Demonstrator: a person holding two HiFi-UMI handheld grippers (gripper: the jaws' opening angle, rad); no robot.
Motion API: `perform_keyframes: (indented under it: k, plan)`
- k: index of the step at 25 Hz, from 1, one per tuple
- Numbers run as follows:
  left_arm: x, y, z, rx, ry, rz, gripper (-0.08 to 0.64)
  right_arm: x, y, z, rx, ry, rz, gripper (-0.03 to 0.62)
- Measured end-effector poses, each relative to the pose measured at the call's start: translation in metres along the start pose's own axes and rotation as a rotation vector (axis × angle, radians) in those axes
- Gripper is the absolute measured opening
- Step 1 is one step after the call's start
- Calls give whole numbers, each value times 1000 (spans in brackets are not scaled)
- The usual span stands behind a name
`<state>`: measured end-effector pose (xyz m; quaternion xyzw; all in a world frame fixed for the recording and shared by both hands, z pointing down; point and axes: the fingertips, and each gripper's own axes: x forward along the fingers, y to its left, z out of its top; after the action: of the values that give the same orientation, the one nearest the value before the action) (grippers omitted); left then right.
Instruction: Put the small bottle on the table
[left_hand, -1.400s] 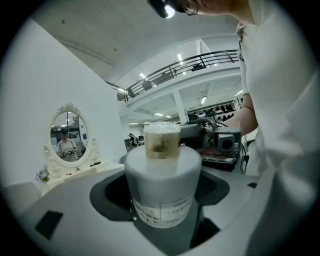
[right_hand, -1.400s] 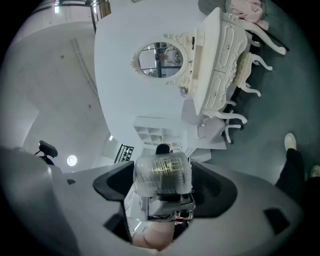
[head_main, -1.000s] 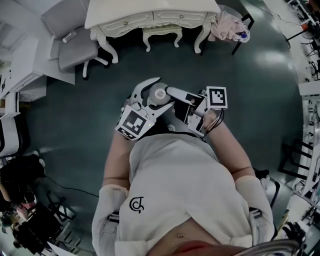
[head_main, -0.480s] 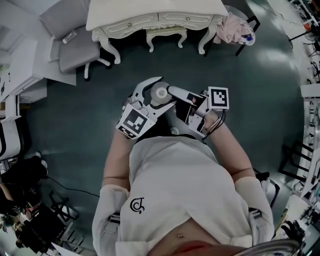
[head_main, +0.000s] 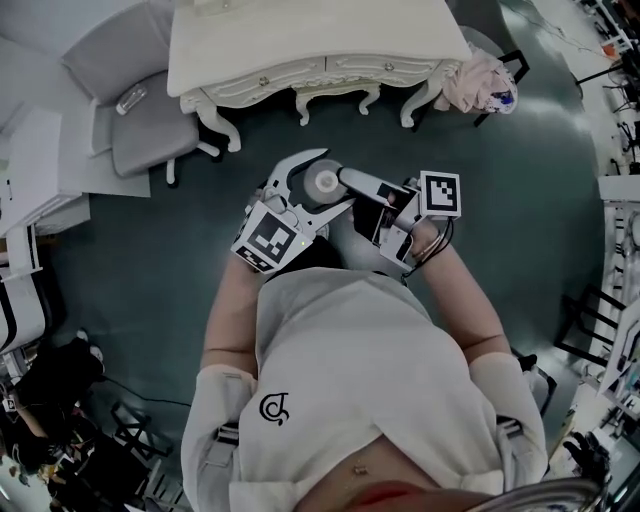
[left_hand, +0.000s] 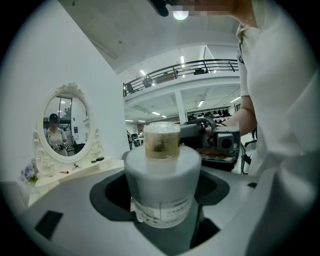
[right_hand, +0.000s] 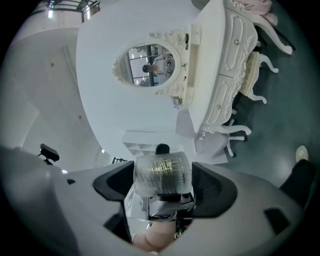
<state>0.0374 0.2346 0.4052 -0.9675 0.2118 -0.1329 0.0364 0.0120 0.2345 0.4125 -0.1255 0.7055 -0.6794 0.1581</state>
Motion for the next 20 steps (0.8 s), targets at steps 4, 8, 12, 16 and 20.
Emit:
perform_keyframes:
  k: [4, 8, 12, 16, 20]
  plan:
    - [5, 49, -6, -11, 13, -15, 348, 34, -2, 37, 22, -29, -5, 365]
    - [6, 89, -9, -16, 25, -18, 348, 63, -4, 65, 36, -27, -6, 365]
    - [10, 119, -20, -38, 48, 2, 348, 83, -11, 85, 58, -9, -15, 365]
    - [20, 143, -26, -46, 46, 16, 348, 97, -19, 107, 66, 13, -11, 365]
    - [37, 173, -32, -51, 56, 40, 348, 107, -26, 139, 66, 38, -11, 365]
